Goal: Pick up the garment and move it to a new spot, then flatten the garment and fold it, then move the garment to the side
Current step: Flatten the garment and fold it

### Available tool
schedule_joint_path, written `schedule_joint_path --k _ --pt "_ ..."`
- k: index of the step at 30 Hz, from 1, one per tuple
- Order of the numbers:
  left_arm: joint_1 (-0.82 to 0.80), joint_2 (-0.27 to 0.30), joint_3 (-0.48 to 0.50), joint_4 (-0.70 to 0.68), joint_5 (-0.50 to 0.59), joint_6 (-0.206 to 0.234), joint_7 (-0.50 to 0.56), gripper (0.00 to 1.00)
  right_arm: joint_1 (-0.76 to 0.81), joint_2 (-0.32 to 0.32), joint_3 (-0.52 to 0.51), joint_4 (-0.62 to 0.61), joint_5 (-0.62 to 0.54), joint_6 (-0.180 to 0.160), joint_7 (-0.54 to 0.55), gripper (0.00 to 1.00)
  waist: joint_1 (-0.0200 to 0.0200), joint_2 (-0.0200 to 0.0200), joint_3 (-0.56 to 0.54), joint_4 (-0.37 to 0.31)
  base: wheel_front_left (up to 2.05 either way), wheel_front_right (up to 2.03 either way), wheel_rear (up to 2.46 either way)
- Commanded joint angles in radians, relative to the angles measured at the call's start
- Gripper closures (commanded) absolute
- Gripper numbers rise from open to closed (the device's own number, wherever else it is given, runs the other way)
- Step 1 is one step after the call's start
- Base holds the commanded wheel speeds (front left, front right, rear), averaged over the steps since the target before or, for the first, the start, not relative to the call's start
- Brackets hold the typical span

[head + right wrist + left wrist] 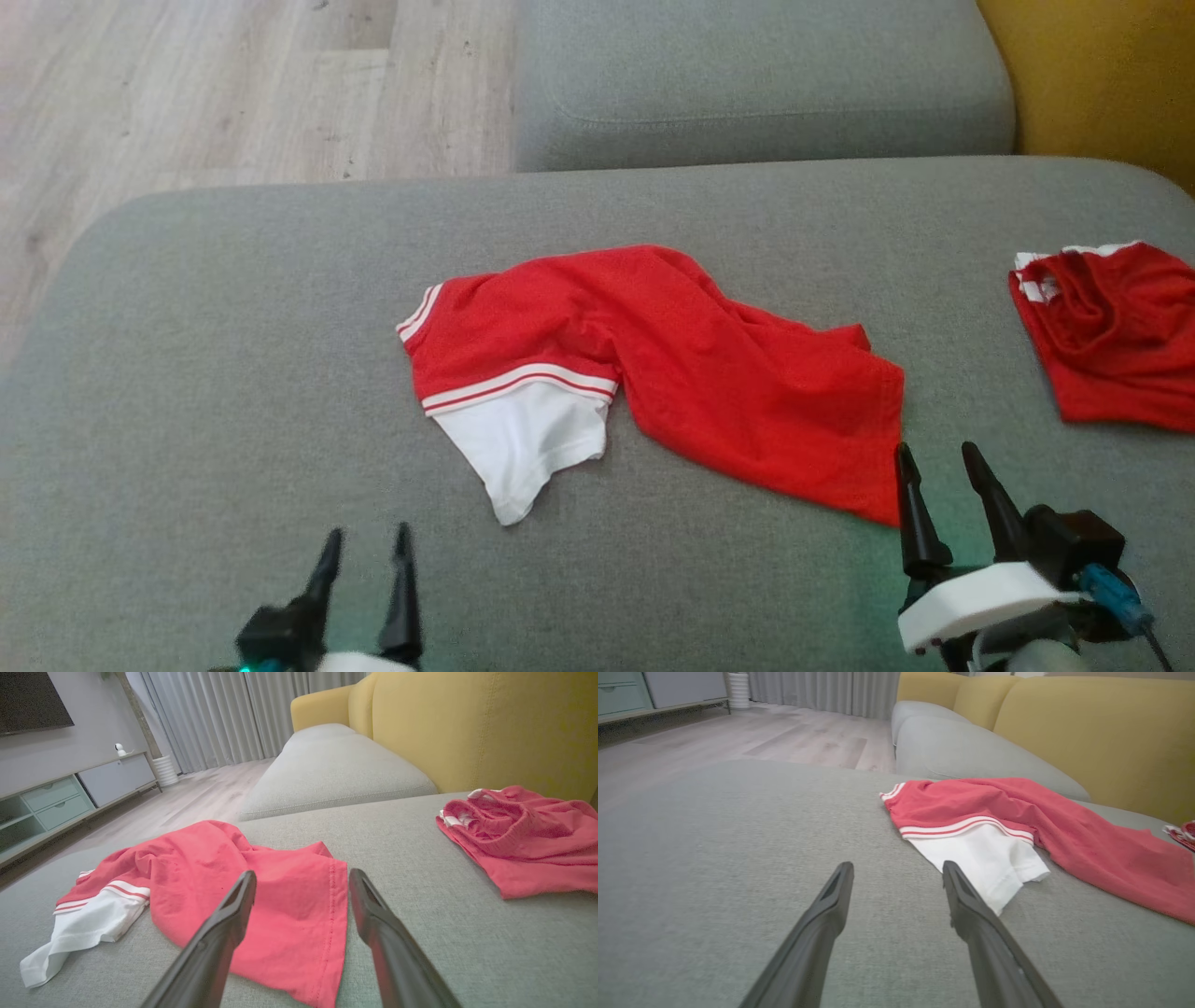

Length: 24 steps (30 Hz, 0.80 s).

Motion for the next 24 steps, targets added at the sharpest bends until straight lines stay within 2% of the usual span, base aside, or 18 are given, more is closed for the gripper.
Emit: schedule_joint_path --k 1,5,15,21,24 --pt "-0.076 -0.005 0.01 -0.017 0.009 -0.012 0.007 0.0 -0.03 -0.003 0.023 -0.03 -0.009 0.003 0.0 0.0 0.0 0.0 0.01 -0.009 0.0 0.0 0.0" --pt "-0.115 -0.031 -0.024 0.034 0.006 -0.03 0.04 0.0 -0.032 -0.003 0.023 -0.031 -0.014 0.003 0.01 0.0 0.0 0.0 0.032 -0.03 0.0 0.0 0.0" --pt "-0.238 -0.057 -0.04 0.195 -0.013 -0.035 0.106 0.0 -0.059 -0.003 0.041 -0.048 -0.01 0.003 0.017 0.0 0.0 0.0 0.127 -0.108 0.0 0.0 0.0" --pt "-0.259 -0.082 -0.047 0.212 -0.061 -0.067 0.126 0.0 -0.068 -0.003 0.048 -0.04 -0.008 0.003 0.01 0.0 0.0 0.0 0.155 -0.137 0.0 0.0 0.0" --pt "-0.256 -0.088 -0.05 0.21 -0.076 -0.067 0.14 0.0 -0.07 -0.003 0.049 -0.034 -0.006 0.003 0.007 0.0 0.0 0.0 0.158 -0.14 0.0 0.0 0.0"
